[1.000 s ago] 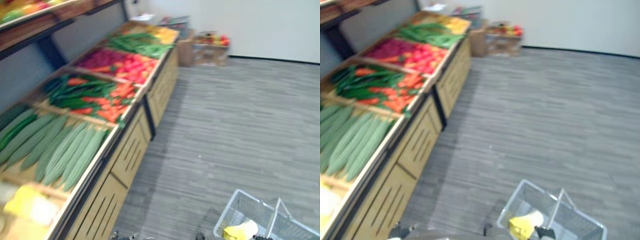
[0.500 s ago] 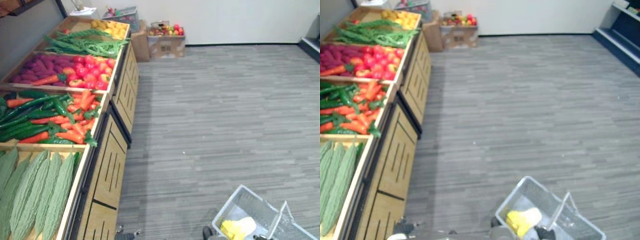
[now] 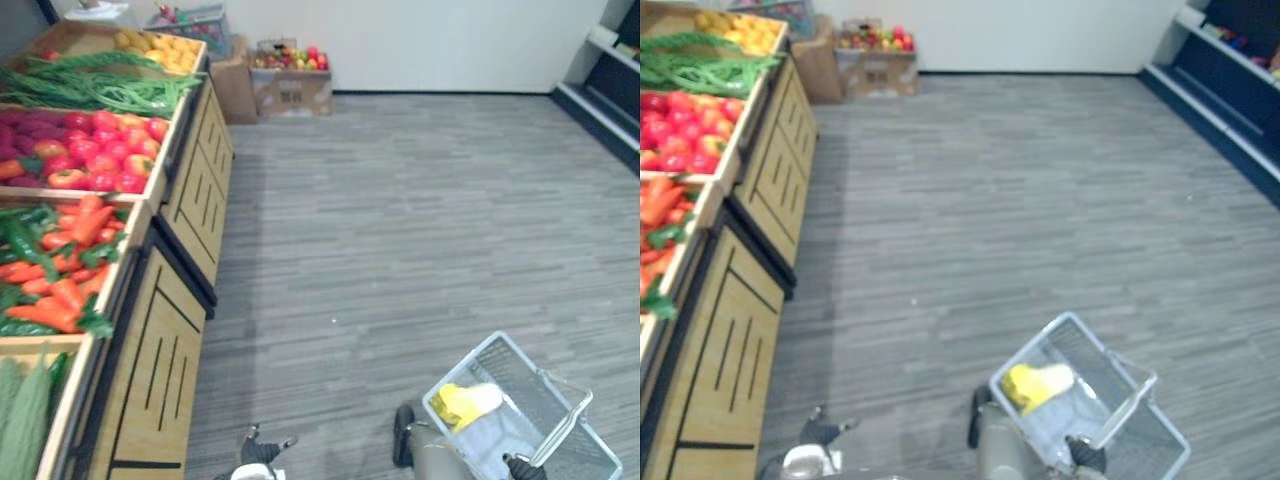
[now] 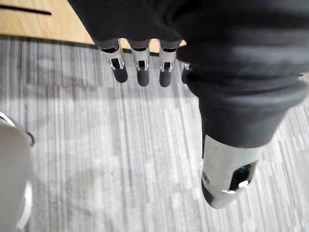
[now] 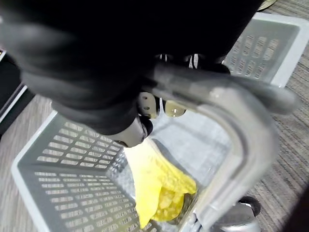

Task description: Pick vegetable in the basket

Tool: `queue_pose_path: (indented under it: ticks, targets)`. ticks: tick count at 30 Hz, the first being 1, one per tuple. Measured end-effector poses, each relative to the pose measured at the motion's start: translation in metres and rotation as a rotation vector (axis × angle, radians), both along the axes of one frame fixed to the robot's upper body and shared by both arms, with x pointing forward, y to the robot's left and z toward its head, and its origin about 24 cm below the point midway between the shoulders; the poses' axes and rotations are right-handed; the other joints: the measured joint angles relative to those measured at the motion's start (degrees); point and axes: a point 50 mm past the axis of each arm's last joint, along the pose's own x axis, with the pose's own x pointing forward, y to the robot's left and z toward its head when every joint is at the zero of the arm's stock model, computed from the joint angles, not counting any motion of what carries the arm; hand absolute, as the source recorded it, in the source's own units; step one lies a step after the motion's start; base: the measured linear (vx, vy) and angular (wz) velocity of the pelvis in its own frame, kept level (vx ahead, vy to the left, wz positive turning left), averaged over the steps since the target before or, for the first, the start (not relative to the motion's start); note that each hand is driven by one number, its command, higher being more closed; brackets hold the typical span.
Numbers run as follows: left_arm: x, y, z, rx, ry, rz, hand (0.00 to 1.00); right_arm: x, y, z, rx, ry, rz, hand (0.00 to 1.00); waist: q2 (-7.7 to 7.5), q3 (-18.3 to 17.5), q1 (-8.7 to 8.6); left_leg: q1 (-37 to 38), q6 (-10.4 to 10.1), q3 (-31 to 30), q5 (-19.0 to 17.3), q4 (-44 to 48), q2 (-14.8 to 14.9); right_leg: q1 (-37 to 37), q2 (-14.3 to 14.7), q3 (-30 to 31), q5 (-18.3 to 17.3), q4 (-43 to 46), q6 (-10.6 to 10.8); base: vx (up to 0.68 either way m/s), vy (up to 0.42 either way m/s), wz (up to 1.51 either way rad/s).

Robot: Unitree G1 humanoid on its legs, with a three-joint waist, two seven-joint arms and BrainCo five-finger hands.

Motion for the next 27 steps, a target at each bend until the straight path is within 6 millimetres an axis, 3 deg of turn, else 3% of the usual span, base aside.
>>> queue_pose_path:
  ticks: [1, 2, 5, 6, 7, 10, 13, 16, 17, 19, 20, 21, 24, 27]
  targets:
    - [0.002, -0.006, 0.000, -0.019, -0.003, 0.007, 0.00, 0.004, -0.001, 0.000, 0.004, -0.006, -0.022, 1.00, -0.44, -0.1, 0.13, -0.1, -1.1, -1.9, 3.8, 1.3, -0.3, -1.5, -1.0, 0.1, -3.3, 5.5, -1.0, 0.42, -0.258, 0.18]
    - [0.001, -0.009, -0.001, -0.028, 0.000, 0.012, 0.00, 0.005, -0.001, 0.000, 0.004, -0.006, -0.023, 1.00, -0.24, -0.2, 0.03, -0.2, -0.8, -2.7, 5.4, 2.5, -0.2, -1.5, -1.2, -0.1, -4.8, 7.0, -1.5, 0.52, -0.378, 0.15]
    - [-0.001, -0.011, -0.002, -0.046, 0.000, 0.060, 0.00, 0.003, -0.007, 0.001, -0.010, 0.005, -0.024, 1.00, 1.81, -1.3, -0.49, -6.6, 2.7, -8.2, 15.1, 16.5, 2.4, 2.7, -0.3, -3.2, -10.7, 7.5, -3.3, 0.55, -0.353, 0.34]
    - [-0.004, -0.008, -0.002, -0.049, 0.003, 0.092, 0.00, 0.000, -0.005, -0.001, -0.001, 0.011, -0.031, 1.00, 0.97, -0.8, -0.98, -10.9, 3.0, -11.0, 23.0, 25.3, 3.2, 6.1, 0.0, -4.7, -11.9, 6.1, -4.3, 0.44, -0.295, 0.42]
    - [-0.004, -0.005, -0.002, -0.061, -0.007, 0.136, 0.00, -0.003, -0.003, -0.002, 0.005, 0.020, -0.034, 1.00, 0.89, -0.7, -0.88, -15.4, 2.2, -12.3, 25.6, 35.4, 4.6, 9.7, 0.7, -5.1, -12.2, 4.2, -4.5, 0.41, -0.276, 0.34]
    - [0.000, 0.000, 0.001, -0.074, -0.044, 0.195, 0.00, -0.012, -0.002, -0.004, 0.007, 0.048, -0.023, 1.00, 0.11, -0.5, 0.50, -23.9, 3.4, -9.2, 23.7, 46.7, 4.8, 19.2, 1.0, -6.3, -12.3, -2.2, -4.7, 0.32, -0.173, 0.13]
    - [0.003, 0.005, 0.005, -0.078, -0.079, 0.241, 0.00, -0.018, 0.000, -0.007, 0.021, 0.074, -0.026, 1.00, 0.01, -0.6, 0.78, -30.9, 3.4, -4.6, 21.2, 44.9, 4.7, 24.9, 0.8, -9.0, -12.7, -8.1, -4.0, 0.26, -0.030, 0.34]
    - [0.001, 0.009, 0.004, -0.092, -0.085, 0.286, 0.00, -0.026, 0.001, -0.010, 0.040, 0.103, -0.025, 1.00, -0.56, -0.6, 0.85, -33.1, 3.6, 7.7, 18.9, 31.8, 3.7, 30.3, -0.7, -12.5, -13.6, -11.4, -2.3, 0.27, 0.086, 0.53]
    - [-0.001, 0.009, 0.004, -0.092, -0.081, 0.283, 0.00, -0.032, 0.001, -0.011, 0.042, 0.117, -0.030, 1.00, -0.91, -0.7, 0.82, -31.7, 3.7, 11.9, 18.9, 23.4, 1.9, 32.2, -1.6, -14.3, -14.3, -12.0, -1.2, 0.24, 0.086, 0.64]
    - [-0.006, 0.009, 0.002, -0.091, -0.066, 0.289, 0.00, -0.035, 0.001, -0.011, 0.047, 0.123, -0.044, 1.00, -1.05, -0.9, 1.19, -29.7, 4.9, 15.0, 20.6, 8.2, -1.7, 34.9, -2.6, -15.6, -15.3, -12.4, 0.5, 0.31, 0.145, 0.48]
    - [-0.010, 0.009, 0.001, -0.090, -0.056, 0.294, 0.00, -0.036, 0.002, -0.011, 0.049, 0.123, -0.049, 1.00, -0.93, -1.0, 1.35, -29.2, 5.1, 14.9, 21.3, 4.8, -2.3, 35.4, -2.6, -15.6, -15.6, -12.4, 0.9, 0.46, 0.275, 0.21]
    - [-0.015, 0.013, 0.000, -0.086, -0.051, 0.315, 0.00, -0.035, 0.005, -0.012, 0.060, 0.125, -0.050, 1.00, -2.27, -1.7, 2.19, -29.0, 9.6, 16.0, 23.5, 3.2, -4.1, 36.3, -3.9, -15.1, -16.3, -12.4, 1.7, 0.38, 0.250, 0.14]
    - [-0.019, 0.021, 0.000, -0.075, -0.036, 0.303, 0.00, -0.034, 0.019, -0.016, 0.097, 0.126, -0.038, 1.00, -4.71, -4.1, 2.26, -28.2, 11.5, 19.9, 19.1, 3.0, -6.6, 36.1, -6.2, -11.5, -13.9, -12.4, 0.2, 0.47, 0.282, 0.37]
    - [-0.025, 0.025, -0.003, -0.060, 0.006, 0.262, 0.00, -0.038, 0.024, -0.020, 0.130, 0.147, -0.053, 1.00, -5.95, -7.1, 1.98, -27.7, 14.1, 16.6, 16.1, 4.3, -11.2, 35.7, -8.4, -6.6, -10.3, -7.8, 1.6, 0.47, 0.249, 0.68]
